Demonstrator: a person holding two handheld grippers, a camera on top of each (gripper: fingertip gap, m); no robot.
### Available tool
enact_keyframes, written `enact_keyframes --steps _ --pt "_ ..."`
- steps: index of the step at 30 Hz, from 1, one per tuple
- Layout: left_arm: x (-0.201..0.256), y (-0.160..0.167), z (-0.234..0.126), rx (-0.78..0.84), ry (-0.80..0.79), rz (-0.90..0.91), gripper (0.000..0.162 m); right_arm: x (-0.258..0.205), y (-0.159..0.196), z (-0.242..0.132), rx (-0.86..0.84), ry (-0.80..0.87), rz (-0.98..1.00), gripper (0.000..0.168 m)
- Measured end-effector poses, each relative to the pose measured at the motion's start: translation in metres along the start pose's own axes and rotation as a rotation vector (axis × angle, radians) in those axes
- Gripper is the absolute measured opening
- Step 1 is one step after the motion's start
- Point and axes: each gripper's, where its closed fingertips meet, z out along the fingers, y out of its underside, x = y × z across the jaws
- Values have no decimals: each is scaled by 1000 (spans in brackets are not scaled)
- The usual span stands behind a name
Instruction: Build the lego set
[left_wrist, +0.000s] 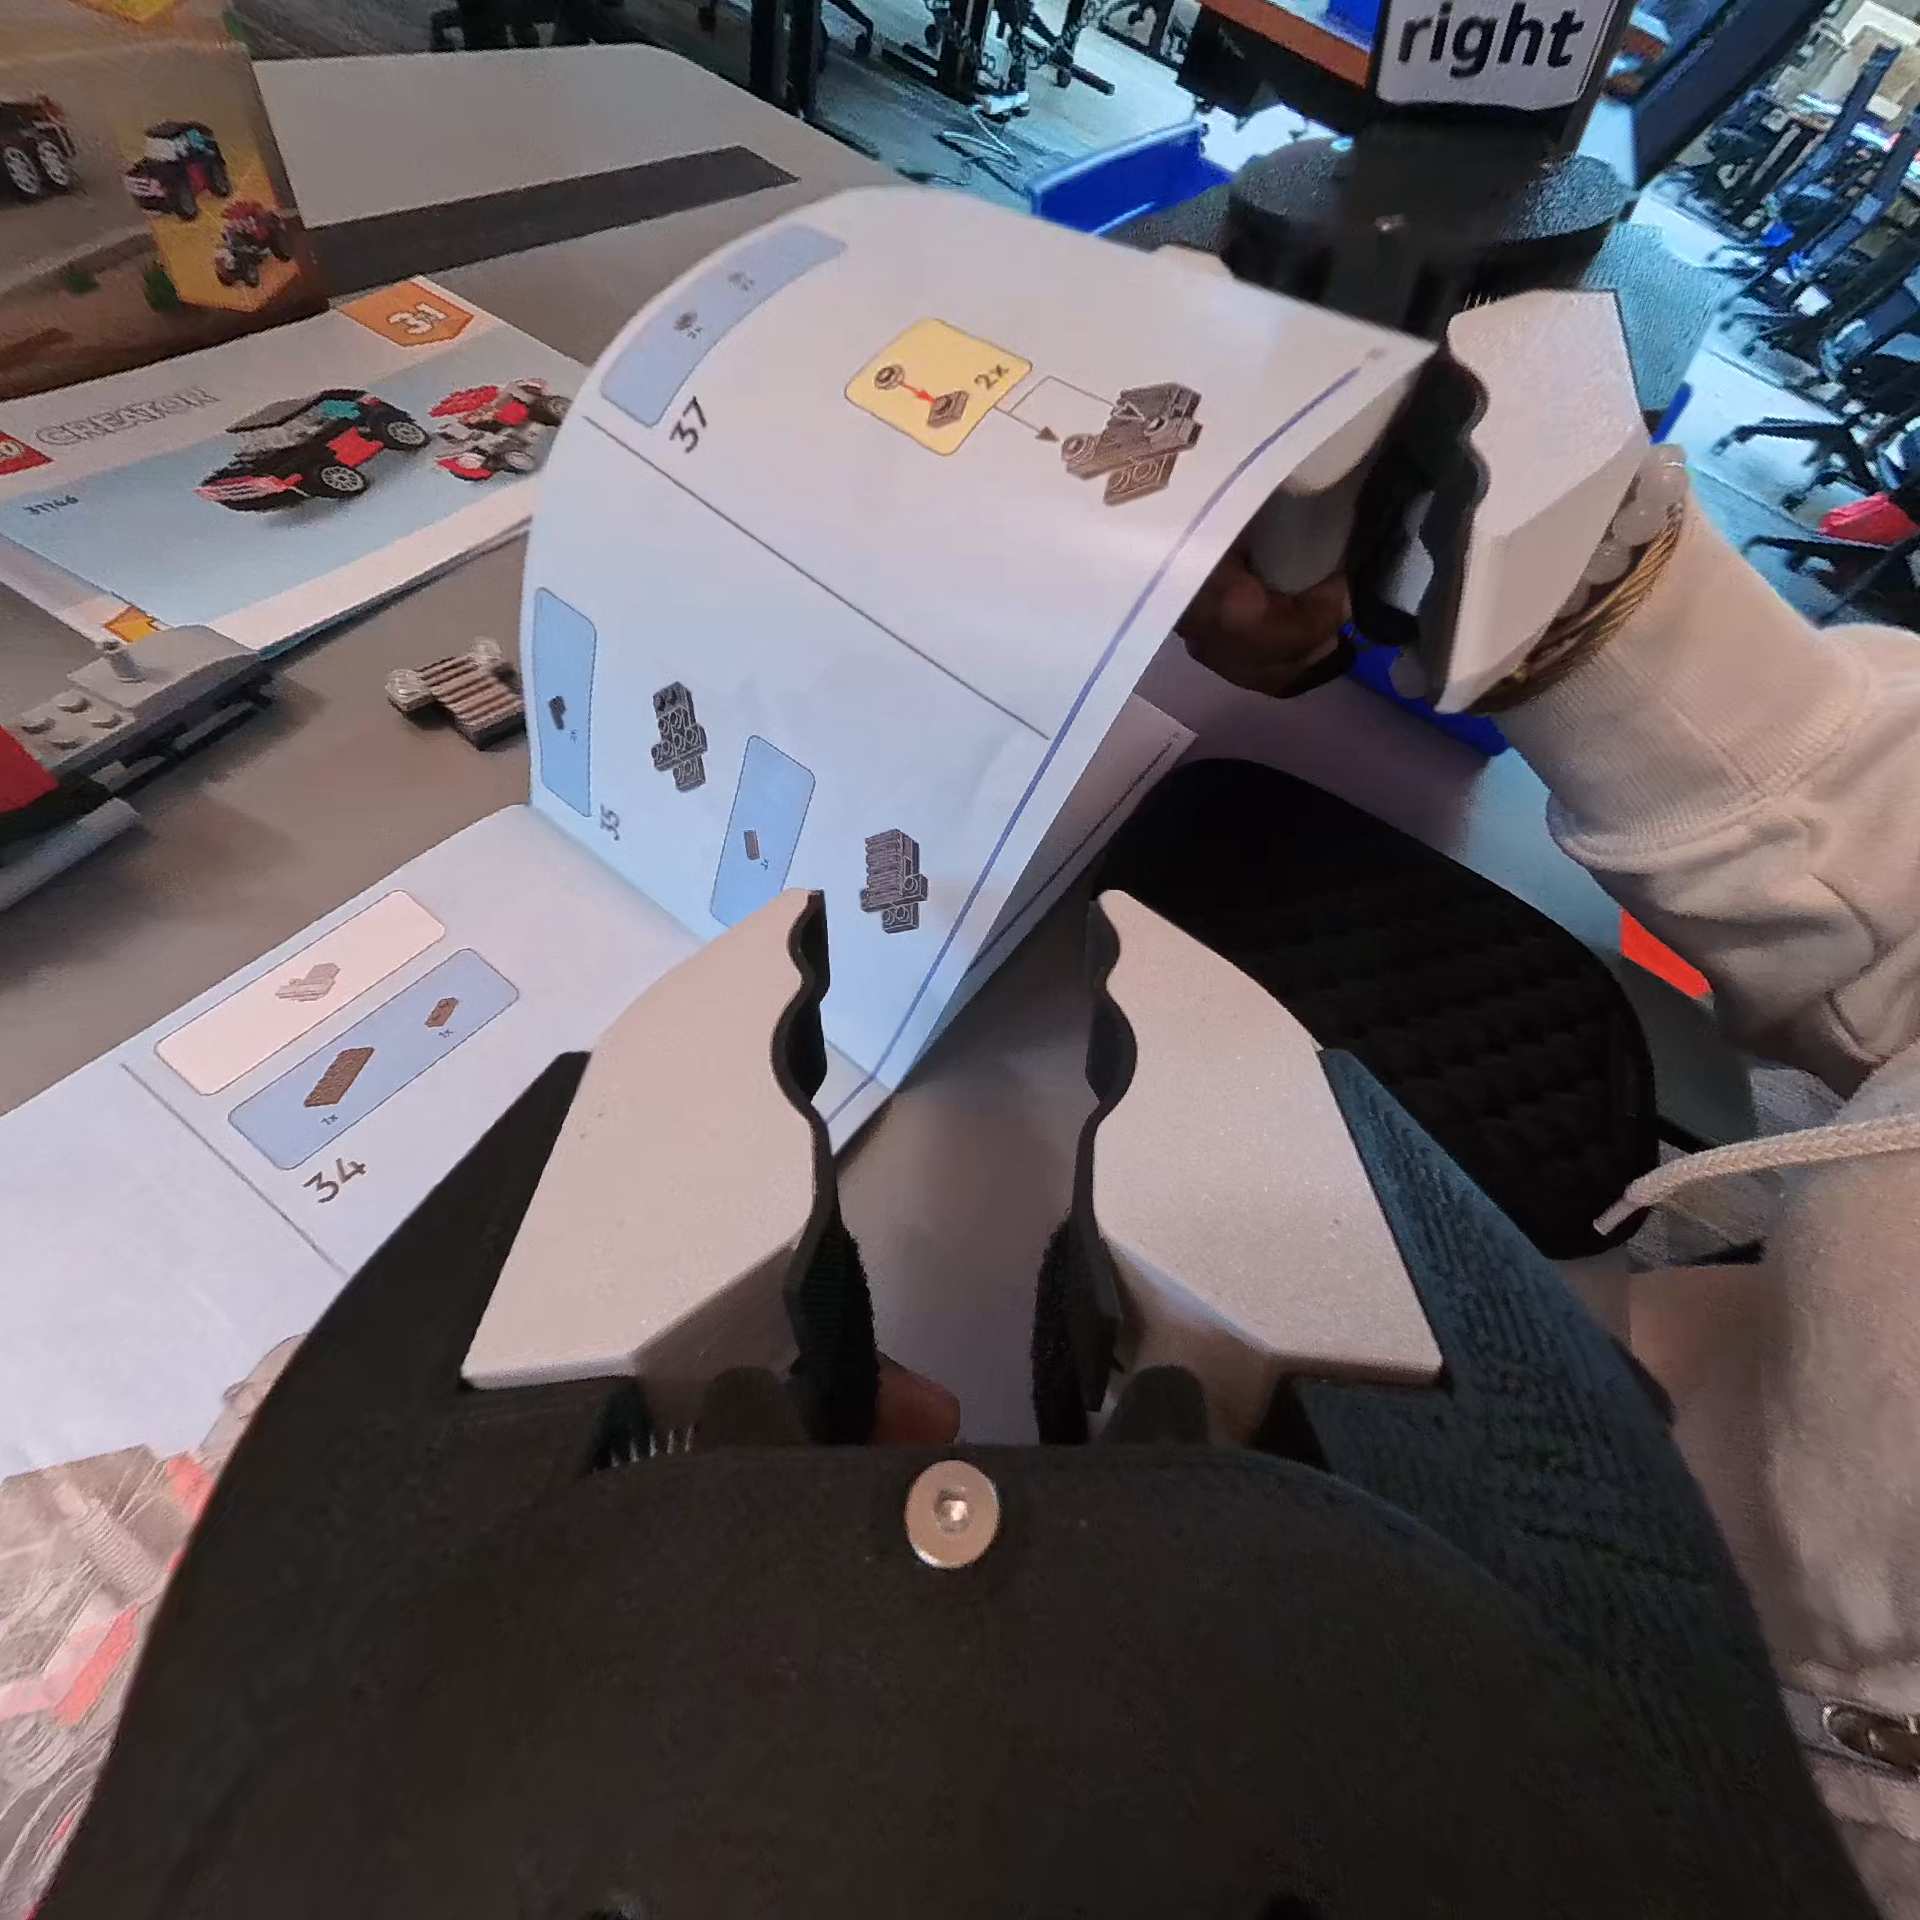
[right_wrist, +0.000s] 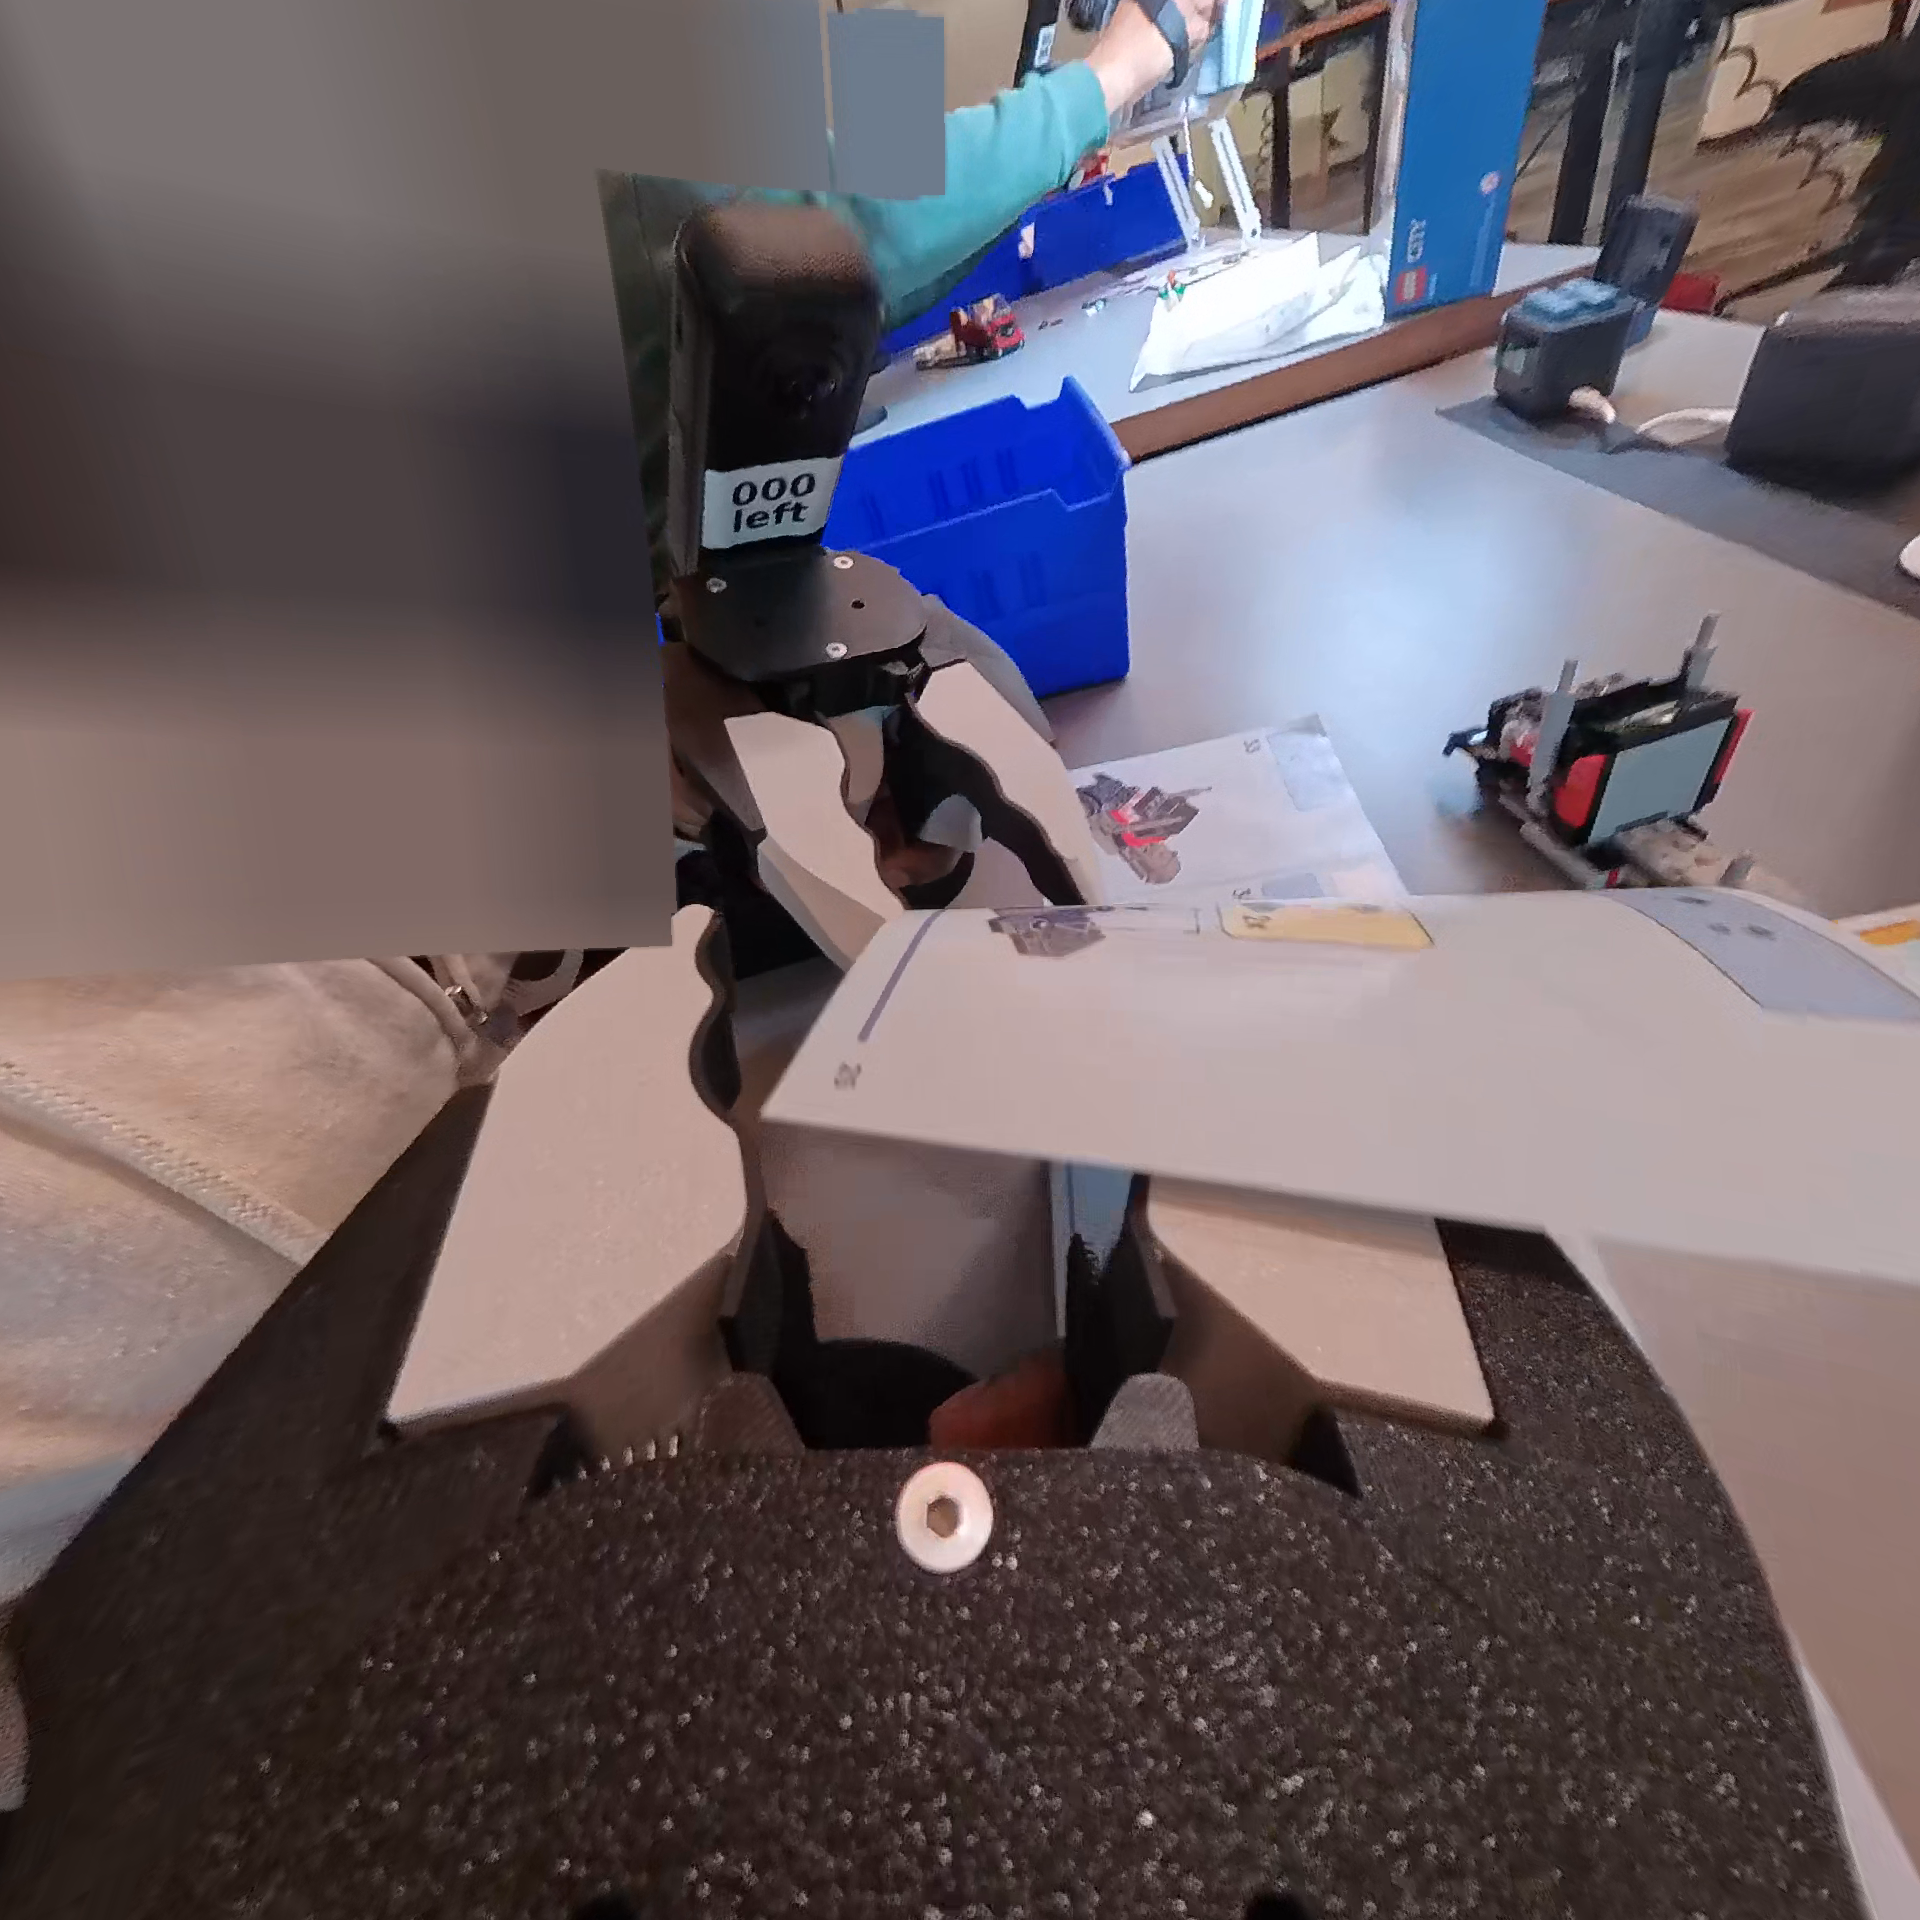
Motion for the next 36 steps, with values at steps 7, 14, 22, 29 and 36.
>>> enact_keyframes --steps 7,14,22,29,36 --pt "-25 -16 -43 104 -214 38 42 24 -17 40 27 -31 -94 74" --pt "-66 -2 -97 102 -448 -108 42 23 19 100 -166 -183 -54 85" --pt "-95 10 -137 135 -690 -74 43 96 24 60 -221 360 -40 45" --pt "-98 18 -150 120 -742 -63 43 93 87 64 -550 464 -88 35" --pt "-84 63 -115 -135 -522 -161 59 75 94 65 -571 240 -189 40"
